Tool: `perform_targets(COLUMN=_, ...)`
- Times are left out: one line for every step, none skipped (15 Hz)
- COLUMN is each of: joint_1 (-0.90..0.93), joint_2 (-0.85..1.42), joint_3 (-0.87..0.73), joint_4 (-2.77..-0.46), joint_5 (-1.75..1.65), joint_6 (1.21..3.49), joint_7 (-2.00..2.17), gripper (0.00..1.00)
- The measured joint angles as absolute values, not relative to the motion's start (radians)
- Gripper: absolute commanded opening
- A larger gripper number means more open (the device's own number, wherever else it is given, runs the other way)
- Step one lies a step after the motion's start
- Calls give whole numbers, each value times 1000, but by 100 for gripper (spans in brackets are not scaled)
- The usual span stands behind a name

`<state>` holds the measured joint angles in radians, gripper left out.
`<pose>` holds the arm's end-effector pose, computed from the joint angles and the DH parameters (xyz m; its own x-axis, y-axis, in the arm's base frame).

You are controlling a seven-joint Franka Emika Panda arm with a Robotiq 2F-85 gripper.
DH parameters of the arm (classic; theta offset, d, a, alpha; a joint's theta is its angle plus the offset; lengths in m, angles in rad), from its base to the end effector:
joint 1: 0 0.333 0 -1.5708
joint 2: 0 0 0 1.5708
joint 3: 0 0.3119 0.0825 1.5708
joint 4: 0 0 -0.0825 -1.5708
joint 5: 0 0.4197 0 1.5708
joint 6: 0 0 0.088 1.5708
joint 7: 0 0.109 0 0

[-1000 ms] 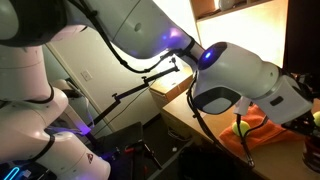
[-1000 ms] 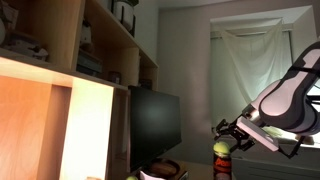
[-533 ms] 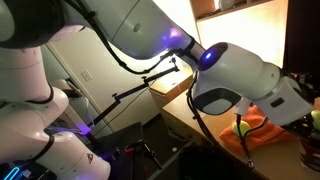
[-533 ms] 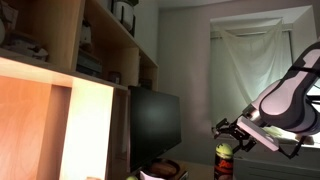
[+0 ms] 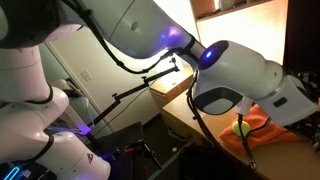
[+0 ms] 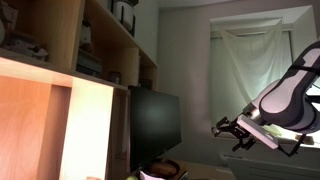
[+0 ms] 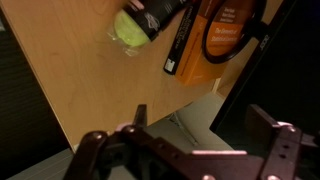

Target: Put the middle tennis bowl in the can

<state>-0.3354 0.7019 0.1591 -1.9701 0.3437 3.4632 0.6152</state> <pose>0.6423 -0.1624 0.1647 0.1694 -0.9052 0.3898 -0.7170 -0.3845 -0.5814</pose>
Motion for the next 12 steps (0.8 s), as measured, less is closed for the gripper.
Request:
perform_targets(joint_1=-336, joint_2=697, joint_3=159, joint_4=-1970, joint_5=344, joint_6=3463, joint_7=615, gripper=100)
perform_targets(joint_1=-337, joint_2=692, joint_3=159, joint_4=-1970, joint_5=344, joint_6=3463, joint_7=615, gripper=100)
perform_targets(joint_1=-338, joint_2=688, joint_3=158, joint_4=-1970, joint_5=335, joint_6=3463, joint_7=617, gripper=100)
perform_targets(joint_1=-339, joint_2=686, joint_3=158, joint_4=-1970, joint_5=325, joint_6=3463, joint_7=619, gripper=100)
perform_targets(joint_1=-340, joint_2=685, joint_3=158, joint_4=-1970, joint_5=313, joint_6=3463, joint_7=619, gripper=100)
perform_targets(joint_1=-342, joint_2=685, joint_3=159, joint_4=-1970, joint_5=299, joint_6=3463, joint_7=620, gripper=100)
perform_targets(joint_1=-348, joint_2=685, joint_3=164, joint_4=-1970, joint_5=277, joint_6=3463, joint_7=622, gripper=100)
perform_targets(joint_1=-369, joint_2=686, joint_3=186, joint_4=-1969, joint_5=232, joint_6=3463, joint_7=632, gripper=100)
perform_targets(joint_1=-417, joint_2=688, joint_3=239, joint_4=-1966, joint_5=157, joint_6=3463, joint_7=639, gripper=100)
perform_targets(joint_1=-479, joint_2=693, joint_3=311, joint_4=-1962, joint_5=77, joint_6=3463, joint_7=640, gripper=100)
perform_targets(joint_1=-547, joint_2=702, joint_3=386, joint_4=-1959, joint_5=-3, joint_6=3463, joint_7=640, gripper=100)
perform_targets(joint_1=-617, joint_2=716, joint_3=465, joint_4=-1957, joint_5=-80, joint_6=3462, joint_7=639, gripper=100)
